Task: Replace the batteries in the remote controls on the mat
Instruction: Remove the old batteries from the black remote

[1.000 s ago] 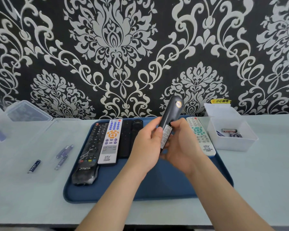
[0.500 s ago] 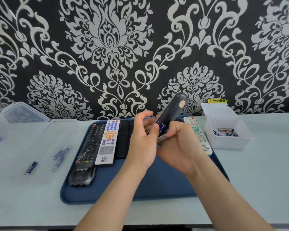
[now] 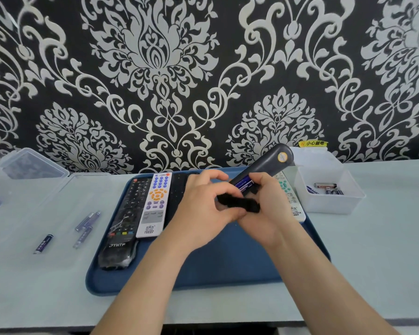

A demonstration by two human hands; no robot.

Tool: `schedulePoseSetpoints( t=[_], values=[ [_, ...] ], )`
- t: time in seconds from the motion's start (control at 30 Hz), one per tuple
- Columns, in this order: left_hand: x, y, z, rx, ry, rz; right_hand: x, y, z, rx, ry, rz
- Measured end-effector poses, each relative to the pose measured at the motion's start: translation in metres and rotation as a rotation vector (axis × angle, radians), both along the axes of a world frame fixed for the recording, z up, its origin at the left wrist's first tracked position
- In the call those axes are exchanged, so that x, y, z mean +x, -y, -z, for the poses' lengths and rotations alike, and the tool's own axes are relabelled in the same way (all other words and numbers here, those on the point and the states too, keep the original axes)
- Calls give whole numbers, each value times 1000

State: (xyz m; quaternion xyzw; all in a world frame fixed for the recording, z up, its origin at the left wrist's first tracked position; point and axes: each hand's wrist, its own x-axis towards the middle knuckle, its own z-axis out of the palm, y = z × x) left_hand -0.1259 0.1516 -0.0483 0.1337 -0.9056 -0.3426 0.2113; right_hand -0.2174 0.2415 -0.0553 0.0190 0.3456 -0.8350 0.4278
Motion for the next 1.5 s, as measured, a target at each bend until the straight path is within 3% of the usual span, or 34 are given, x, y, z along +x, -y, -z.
schedulePoseSetpoints(
  t=[0.13, 0.2, 0.33, 0.43, 0.5, 0.6, 0.67, 0.8, 1.1, 1.5],
  values=[
    [7, 11, -7, 243, -114, -33, -4, 3, 1, 146, -142, 82],
    [17, 21, -13, 231, 20, -8, -6, 1, -3, 171, -205, 155],
    [34, 32, -17, -13, 463, 106, -10, -6, -9, 165, -267, 176],
    [35, 28, -17, -115, 592, 97, -9, -8, -10, 182, -258, 125],
    [29, 24, -16, -198, 433, 4, -6, -7, -11, 166, -248, 87],
    [18, 9, -16, -111, -86, -88, -4, -5, -11, 160, -292, 26],
    [12, 0, -15, -104, -223, -71, -3, -5, -10, 160, -335, -11],
    [4, -9, -8, -280, -227, -43, -2, -4, -6, 180, -409, -65],
    [1, -14, -13, -433, -142, -78, 5, -2, -7, 310, -540, -14],
    [-7, -12, -16, -323, -152, -50, 6, -9, -6, 375, -704, -24]
  ],
)
